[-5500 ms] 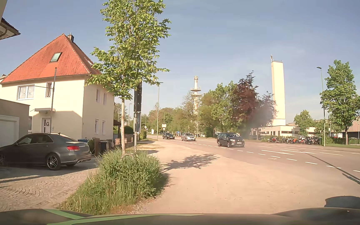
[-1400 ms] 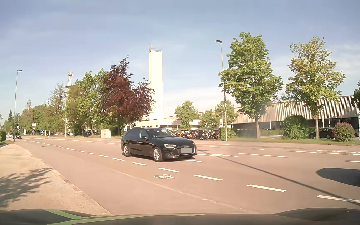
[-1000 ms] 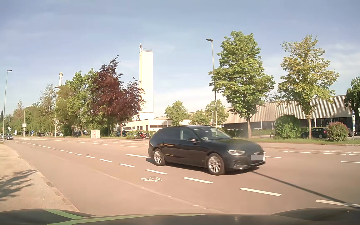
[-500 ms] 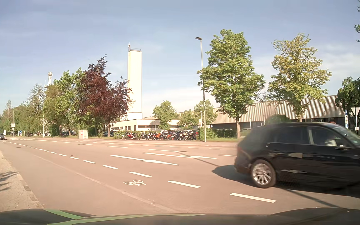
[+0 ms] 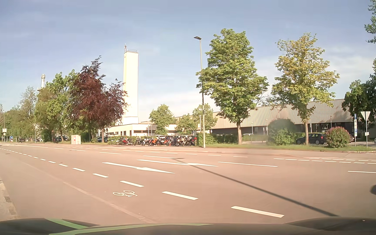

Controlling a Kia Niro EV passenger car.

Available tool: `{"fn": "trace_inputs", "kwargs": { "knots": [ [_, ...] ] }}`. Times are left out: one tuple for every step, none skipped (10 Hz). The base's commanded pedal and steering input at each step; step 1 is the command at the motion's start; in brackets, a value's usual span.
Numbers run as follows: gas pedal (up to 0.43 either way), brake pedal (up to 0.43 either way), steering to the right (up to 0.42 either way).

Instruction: Follow the waypoints while adhering to traffic rules and regulations

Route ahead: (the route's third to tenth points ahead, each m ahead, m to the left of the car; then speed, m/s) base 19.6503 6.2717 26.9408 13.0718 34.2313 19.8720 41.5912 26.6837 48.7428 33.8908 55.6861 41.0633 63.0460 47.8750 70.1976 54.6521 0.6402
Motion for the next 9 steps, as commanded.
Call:
{"fn": "trace_inputs", "kwargs": {
  "knots": [
    [0.0, 0.201, 0.36],
    [0.0, 0.201, 0.36],
    [0.0, 0.201, 0.359],
    [0.0, 0.201, 0.359],
    [0.0, 0.201, 0.358],
    [0.0, 0.207, 0.356],
    [0.0, 0.201, 0.354],
    [0.0, 0.201, 0.352],
    [0.0, 0.201, 0.352]
  ]
}}
